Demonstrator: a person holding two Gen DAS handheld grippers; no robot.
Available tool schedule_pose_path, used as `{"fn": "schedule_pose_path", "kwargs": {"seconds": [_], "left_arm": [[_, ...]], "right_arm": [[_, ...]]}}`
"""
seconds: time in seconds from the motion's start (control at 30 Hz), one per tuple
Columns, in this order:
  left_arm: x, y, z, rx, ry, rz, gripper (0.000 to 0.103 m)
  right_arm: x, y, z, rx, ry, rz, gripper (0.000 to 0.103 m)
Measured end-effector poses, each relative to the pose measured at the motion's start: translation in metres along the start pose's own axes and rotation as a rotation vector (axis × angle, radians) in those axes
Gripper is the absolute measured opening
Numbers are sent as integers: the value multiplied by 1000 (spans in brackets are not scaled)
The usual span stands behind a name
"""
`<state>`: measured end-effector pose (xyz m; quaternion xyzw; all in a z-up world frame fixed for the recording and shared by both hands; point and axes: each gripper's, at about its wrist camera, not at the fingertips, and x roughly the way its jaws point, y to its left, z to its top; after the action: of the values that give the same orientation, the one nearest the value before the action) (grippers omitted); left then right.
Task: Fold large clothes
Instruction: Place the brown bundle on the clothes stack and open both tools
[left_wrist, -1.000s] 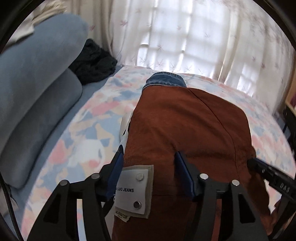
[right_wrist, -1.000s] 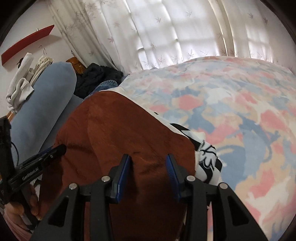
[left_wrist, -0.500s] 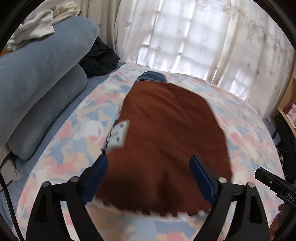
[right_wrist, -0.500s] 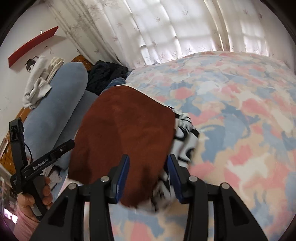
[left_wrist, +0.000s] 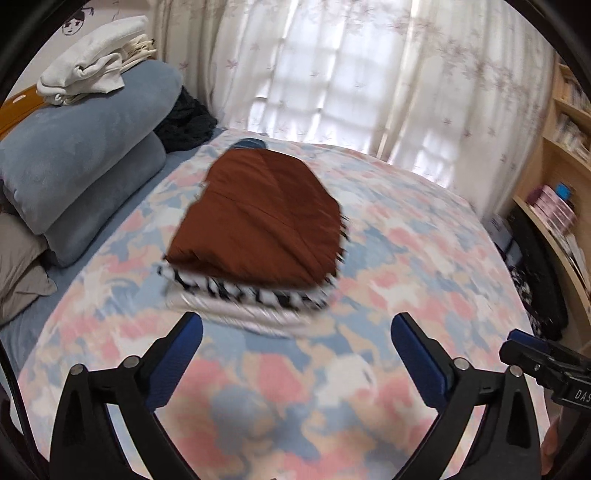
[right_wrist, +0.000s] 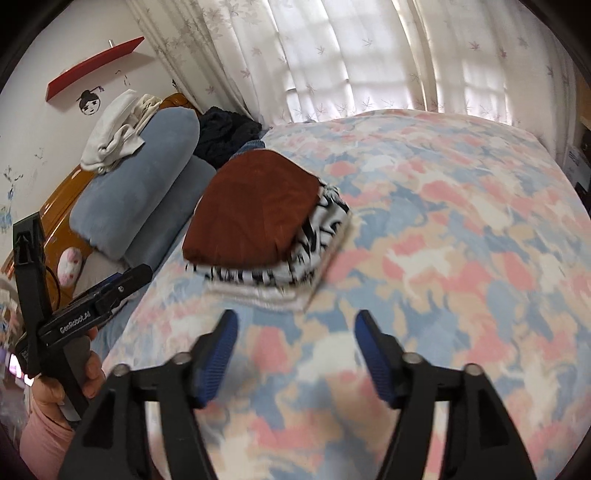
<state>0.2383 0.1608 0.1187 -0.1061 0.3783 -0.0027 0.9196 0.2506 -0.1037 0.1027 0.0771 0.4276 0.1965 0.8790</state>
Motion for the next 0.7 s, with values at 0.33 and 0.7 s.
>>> {"fn": "schedule_pose_path", "kwargs": {"seconds": [0.33,0.7], "left_arm": [[-57,-69,-85,83,-62,8,102],[-51,-119,-181,124,-53,17,102]], "right_arm": [[-62,-39,-84,12,-13,-47,72],[-77,-75,-171,98,-163,-149,94]]}}
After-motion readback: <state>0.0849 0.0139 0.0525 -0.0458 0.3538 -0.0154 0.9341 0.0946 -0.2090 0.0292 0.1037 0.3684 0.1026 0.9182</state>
